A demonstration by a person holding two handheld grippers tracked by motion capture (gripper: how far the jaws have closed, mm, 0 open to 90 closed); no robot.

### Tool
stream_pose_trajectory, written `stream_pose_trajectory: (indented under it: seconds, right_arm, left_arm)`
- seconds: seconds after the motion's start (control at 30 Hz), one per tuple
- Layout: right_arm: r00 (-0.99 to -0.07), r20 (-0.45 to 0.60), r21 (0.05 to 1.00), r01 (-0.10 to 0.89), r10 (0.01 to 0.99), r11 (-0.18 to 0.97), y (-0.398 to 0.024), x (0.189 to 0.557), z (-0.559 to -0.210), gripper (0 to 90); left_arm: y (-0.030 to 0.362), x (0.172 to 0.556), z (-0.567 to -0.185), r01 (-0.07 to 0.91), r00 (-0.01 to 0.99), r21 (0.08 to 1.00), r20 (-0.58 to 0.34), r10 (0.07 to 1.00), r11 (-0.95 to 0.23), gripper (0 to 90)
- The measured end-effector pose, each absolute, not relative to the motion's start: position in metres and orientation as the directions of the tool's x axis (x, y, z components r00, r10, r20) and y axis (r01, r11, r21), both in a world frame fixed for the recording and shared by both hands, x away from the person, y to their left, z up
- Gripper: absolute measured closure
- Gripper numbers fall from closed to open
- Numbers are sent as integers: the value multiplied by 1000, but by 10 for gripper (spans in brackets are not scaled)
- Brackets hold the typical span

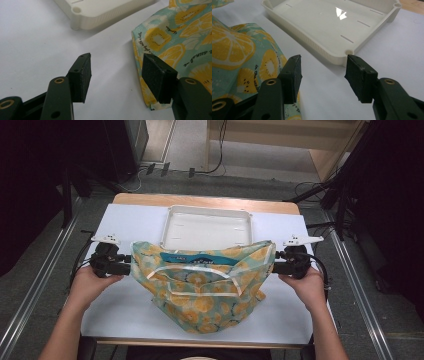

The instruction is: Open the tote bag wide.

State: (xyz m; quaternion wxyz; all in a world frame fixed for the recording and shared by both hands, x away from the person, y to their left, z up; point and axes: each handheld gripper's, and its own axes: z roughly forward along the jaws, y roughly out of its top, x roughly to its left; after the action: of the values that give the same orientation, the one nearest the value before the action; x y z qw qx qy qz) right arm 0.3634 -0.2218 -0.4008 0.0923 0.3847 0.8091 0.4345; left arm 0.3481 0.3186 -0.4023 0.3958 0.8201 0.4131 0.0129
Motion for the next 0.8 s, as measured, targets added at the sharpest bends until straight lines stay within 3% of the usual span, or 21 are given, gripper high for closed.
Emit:
stream_pose_trajectory:
  seconds: [0.57, 0.8]
  right_arm:
    - [-694, 186, 774, 539, 696, 331, -225, 362, -388, 526]
    - [-754, 223, 777, 520, 617, 355, -226, 366, -380, 528]
  left_arm:
    - [315, 357, -391, 649, 698, 664, -325, 638, -372, 438]
    - [314, 360, -380, 613, 744, 666, -306, 594, -424, 490]
